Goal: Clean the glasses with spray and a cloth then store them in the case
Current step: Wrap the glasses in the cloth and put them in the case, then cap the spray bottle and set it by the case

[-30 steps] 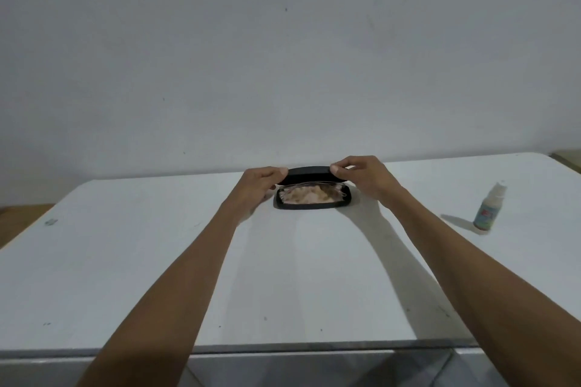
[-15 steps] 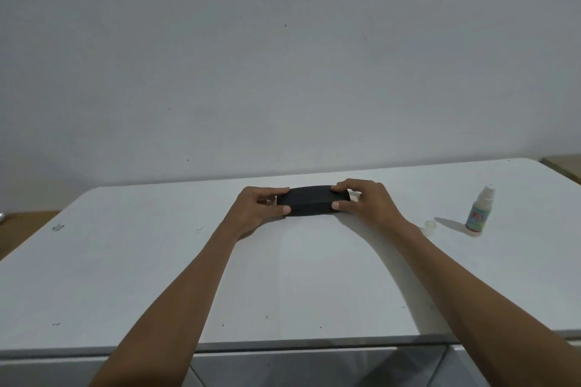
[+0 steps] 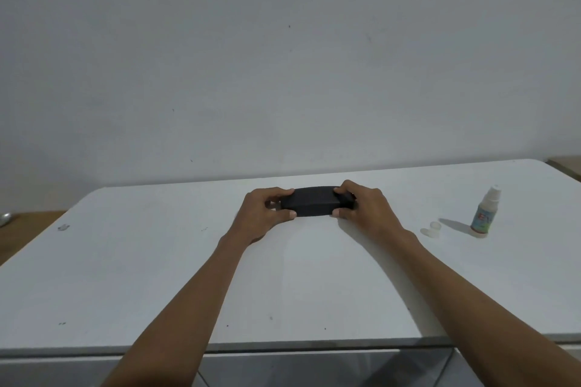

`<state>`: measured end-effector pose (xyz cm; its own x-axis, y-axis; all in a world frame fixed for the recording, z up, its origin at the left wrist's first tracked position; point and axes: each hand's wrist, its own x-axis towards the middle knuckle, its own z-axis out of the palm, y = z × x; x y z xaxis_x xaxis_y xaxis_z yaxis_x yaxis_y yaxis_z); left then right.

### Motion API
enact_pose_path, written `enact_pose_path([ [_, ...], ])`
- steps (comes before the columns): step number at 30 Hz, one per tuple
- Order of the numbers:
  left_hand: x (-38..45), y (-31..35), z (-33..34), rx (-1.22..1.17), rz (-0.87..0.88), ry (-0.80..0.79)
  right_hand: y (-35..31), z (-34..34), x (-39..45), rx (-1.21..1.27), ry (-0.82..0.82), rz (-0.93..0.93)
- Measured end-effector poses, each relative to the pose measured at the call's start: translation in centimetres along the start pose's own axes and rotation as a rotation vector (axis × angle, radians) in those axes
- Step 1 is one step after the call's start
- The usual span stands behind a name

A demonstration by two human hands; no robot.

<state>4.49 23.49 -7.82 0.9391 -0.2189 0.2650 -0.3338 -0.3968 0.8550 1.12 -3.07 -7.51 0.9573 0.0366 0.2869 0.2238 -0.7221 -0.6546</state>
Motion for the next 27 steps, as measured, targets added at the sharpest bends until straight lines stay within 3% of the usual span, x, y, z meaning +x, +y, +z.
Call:
enact_pose_path([
  [8, 5.7, -0.5, 0.4, -0.162, -0.084, 0.064, -0.5, -0.2, 5.6, -0.007, 0.029, 0.009],
  [15, 8.4, -2.7, 0.2, 0.124, -0.034, 0.089, 0.3, 1.7, 8.6, -0.012, 0.018, 0.048],
  [19, 8.5, -3.2, 0.1, 0.166, -0.015, 0.087, 0.5, 2.2, 8.5, -0.042, 0.043, 0.054],
  [24, 8.0, -0.7, 0.3, 0.232, -0.059, 0.052, -0.7, 1.0, 8.3, -0.124, 0.0, 0.056],
  [27, 7.5, 1.6, 1.1, 0.353, 0.0, 0.066, -1.7, -0.5, 7.1, -0.198, 0.02, 0.049],
])
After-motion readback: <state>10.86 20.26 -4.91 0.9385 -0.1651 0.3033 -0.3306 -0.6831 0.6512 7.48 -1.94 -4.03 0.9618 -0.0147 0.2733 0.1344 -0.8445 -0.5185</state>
